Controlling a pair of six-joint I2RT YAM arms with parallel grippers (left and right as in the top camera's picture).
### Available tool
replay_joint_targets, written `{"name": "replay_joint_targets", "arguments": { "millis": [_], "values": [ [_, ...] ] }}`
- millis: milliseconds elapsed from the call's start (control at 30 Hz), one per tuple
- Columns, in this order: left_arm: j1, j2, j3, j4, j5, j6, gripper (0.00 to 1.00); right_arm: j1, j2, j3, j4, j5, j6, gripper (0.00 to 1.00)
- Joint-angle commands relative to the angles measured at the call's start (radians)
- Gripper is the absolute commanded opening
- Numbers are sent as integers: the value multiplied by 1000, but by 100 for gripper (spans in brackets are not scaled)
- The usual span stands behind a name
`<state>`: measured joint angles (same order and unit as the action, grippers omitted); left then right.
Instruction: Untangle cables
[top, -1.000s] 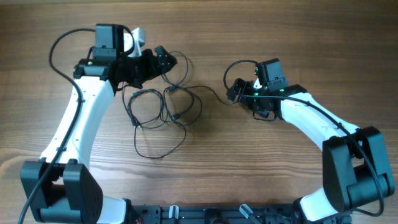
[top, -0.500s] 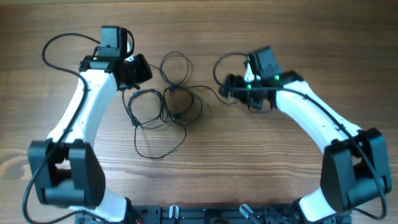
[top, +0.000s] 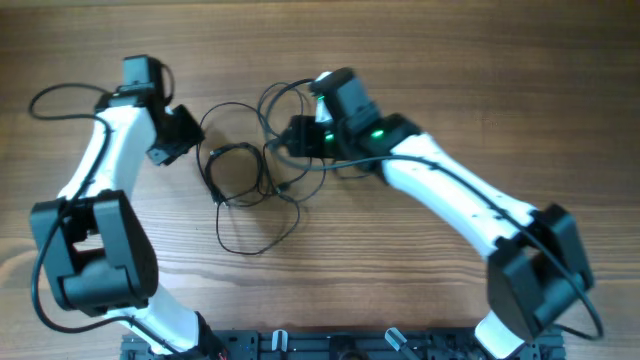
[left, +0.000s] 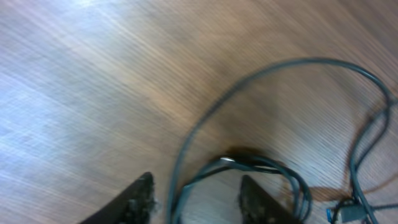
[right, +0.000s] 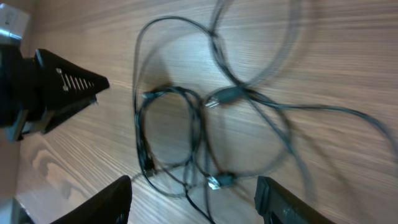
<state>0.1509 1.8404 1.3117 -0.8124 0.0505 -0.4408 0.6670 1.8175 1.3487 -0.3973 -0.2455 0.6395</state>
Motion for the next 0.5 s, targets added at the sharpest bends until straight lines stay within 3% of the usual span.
{"name": "replay_joint_targets", "arguments": {
  "millis": [0, 100, 467],
  "values": [
    [83, 8, -22, 45, 46, -90, 48, 69, 84, 0, 65, 117, 17, 63],
    [105, 8, -61, 101, 50, -130, 49, 109, 138, 0, 154, 118, 15, 57],
    [89, 8, -82, 168, 121, -144, 52, 187, 293, 0, 446, 142, 12, 59]
  ]
}}
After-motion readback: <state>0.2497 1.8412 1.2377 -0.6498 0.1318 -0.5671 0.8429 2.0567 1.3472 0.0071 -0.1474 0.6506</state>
